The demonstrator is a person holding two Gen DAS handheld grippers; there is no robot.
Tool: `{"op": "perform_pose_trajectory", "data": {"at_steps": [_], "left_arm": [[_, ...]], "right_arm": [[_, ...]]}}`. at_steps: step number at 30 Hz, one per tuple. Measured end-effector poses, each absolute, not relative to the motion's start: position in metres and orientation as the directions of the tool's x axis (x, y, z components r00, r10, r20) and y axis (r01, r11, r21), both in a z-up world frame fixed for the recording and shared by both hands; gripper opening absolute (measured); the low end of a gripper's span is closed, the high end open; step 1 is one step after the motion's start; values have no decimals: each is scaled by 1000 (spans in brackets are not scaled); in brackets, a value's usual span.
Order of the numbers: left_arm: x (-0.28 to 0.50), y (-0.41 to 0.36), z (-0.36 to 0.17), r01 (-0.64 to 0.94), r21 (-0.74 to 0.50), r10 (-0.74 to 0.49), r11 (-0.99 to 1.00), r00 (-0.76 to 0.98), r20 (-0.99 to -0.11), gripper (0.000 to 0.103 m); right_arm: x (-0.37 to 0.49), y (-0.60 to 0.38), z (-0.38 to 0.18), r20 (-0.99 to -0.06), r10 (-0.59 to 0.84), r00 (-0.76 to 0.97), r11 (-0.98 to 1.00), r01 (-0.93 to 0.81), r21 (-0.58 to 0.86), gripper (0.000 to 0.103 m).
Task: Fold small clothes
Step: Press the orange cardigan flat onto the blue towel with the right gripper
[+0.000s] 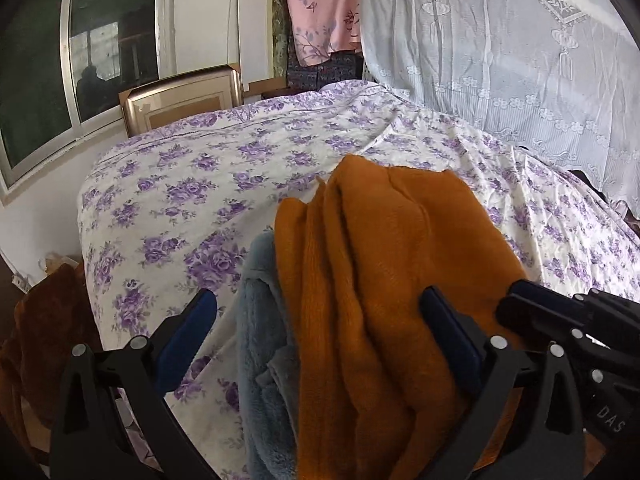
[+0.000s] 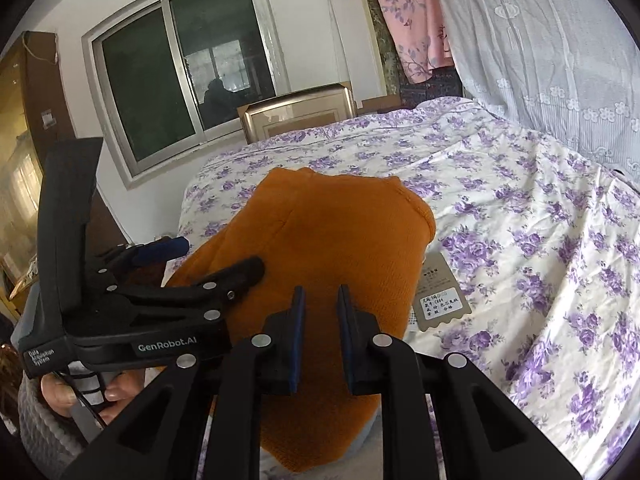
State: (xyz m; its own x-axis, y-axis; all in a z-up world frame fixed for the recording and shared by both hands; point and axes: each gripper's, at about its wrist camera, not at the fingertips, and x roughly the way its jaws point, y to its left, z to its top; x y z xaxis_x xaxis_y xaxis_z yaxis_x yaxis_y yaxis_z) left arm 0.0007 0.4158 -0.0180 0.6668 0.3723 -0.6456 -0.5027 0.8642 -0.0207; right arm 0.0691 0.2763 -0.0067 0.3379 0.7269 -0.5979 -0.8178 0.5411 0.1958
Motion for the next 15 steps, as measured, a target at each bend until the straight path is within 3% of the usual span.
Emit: {"op": "perform_pose_trajectory", "data": {"at_steps": [15], "left_arm": [[-5, 412, -16, -513, -51, 363, 857, 670, -647, 99]], "right_arm": [[65, 275, -6, -601, 717, 353, 550, -816, 177, 17]]}}
